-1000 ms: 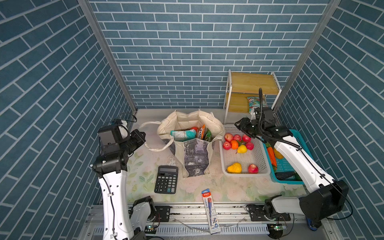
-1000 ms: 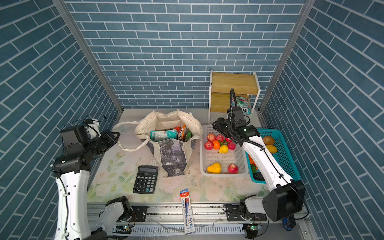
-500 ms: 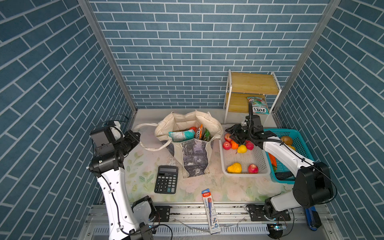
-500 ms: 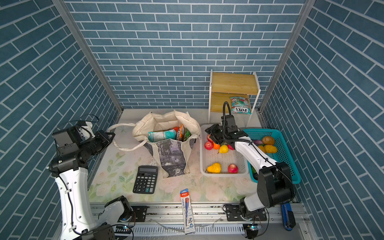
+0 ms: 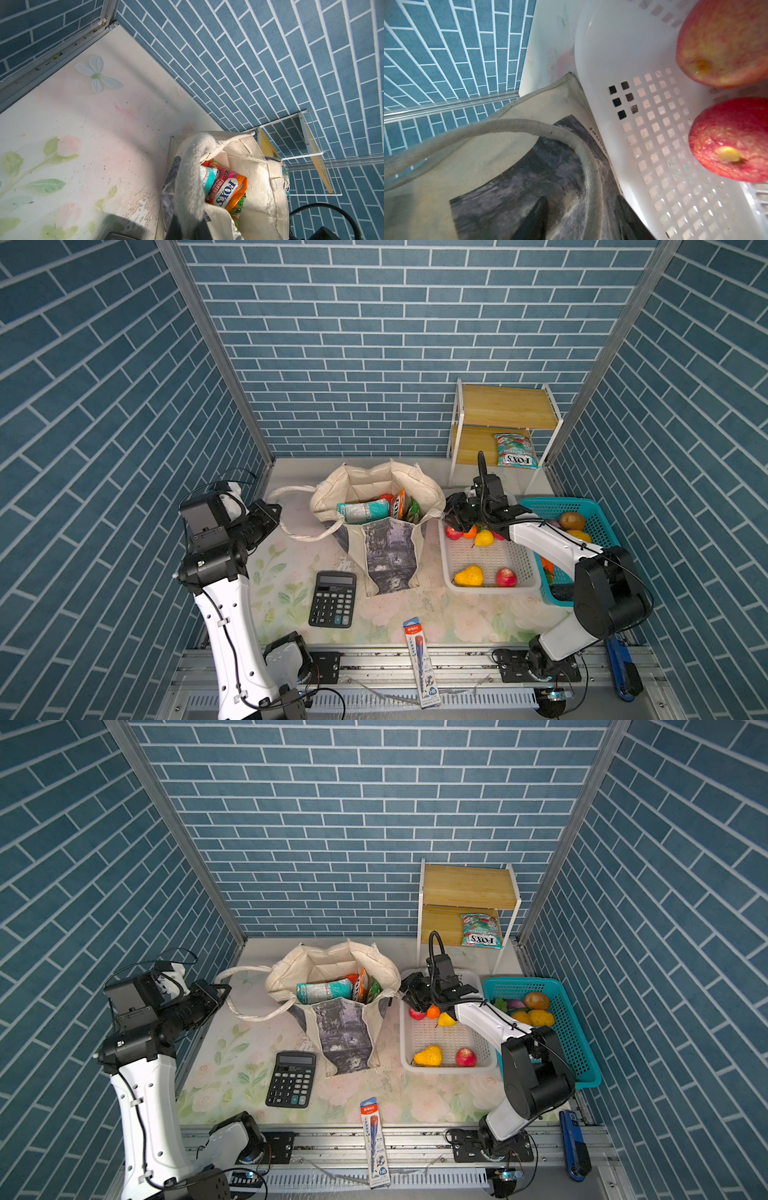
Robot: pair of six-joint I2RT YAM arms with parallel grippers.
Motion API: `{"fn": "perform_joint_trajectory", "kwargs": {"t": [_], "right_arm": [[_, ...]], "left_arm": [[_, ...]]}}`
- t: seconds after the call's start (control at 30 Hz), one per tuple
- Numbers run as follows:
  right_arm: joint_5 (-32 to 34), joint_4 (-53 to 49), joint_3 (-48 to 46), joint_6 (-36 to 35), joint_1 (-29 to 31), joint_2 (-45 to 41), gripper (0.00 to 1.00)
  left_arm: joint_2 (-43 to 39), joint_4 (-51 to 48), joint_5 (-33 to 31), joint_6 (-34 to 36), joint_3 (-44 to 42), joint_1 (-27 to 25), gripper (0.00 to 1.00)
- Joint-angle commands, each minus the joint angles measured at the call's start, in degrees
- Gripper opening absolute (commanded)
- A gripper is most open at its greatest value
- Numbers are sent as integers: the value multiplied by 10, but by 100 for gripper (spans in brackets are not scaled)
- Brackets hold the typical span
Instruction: Place the food into the grocery bag and tie it
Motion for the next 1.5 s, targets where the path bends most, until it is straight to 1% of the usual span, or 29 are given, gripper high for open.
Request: {"fn": "perform_joint_trajectory", "kwargs": {"t": [0.0,0.1,0.2,0.3,0.47,0.57,0.6,0.77,0.9,0.93,1.03,1.13,1.23,1.47], "right_arm": [[-3,22,-13,30,7,8,52],[-2,35,-21,41,9,8,48],[0,49,-25,51,10,5,41],[-1,68,-31,61,10,1,30],[19,80,-41,67,10,-23,8],[42,66,-38,55,10,-48,0],[52,54,-34,48,9,-60,0],[125,-31,-4,-22,10,-129,0],[152,-76,20,-59,9,-162,0],[148,-81,21,-59,8,-163,3],[129,-71,3,-36,8,-153,20],[96,-13,-43,19,7,-136,31],[77,38,-77,65,10,-120,38],[56,86,-86,107,21,-86,49]], "left_arm": [[-4,28,-1,-3,1,7,0],[-4,28,2,-4,0,8,0],[-5,28,4,-4,0,7,0],[-6,26,6,-5,1,8,0],[-6,19,7,-4,7,7,0],[-3,13,9,-2,16,7,0],[-2,11,9,-1,19,7,0],[2,1,8,5,37,8,0],[4,5,13,2,41,7,0],[3,6,13,1,40,6,0],[-1,7,13,1,35,6,0],[-4,9,14,0,28,6,0],[-6,11,15,0,22,6,0],[-10,11,17,-1,17,7,0]]}}
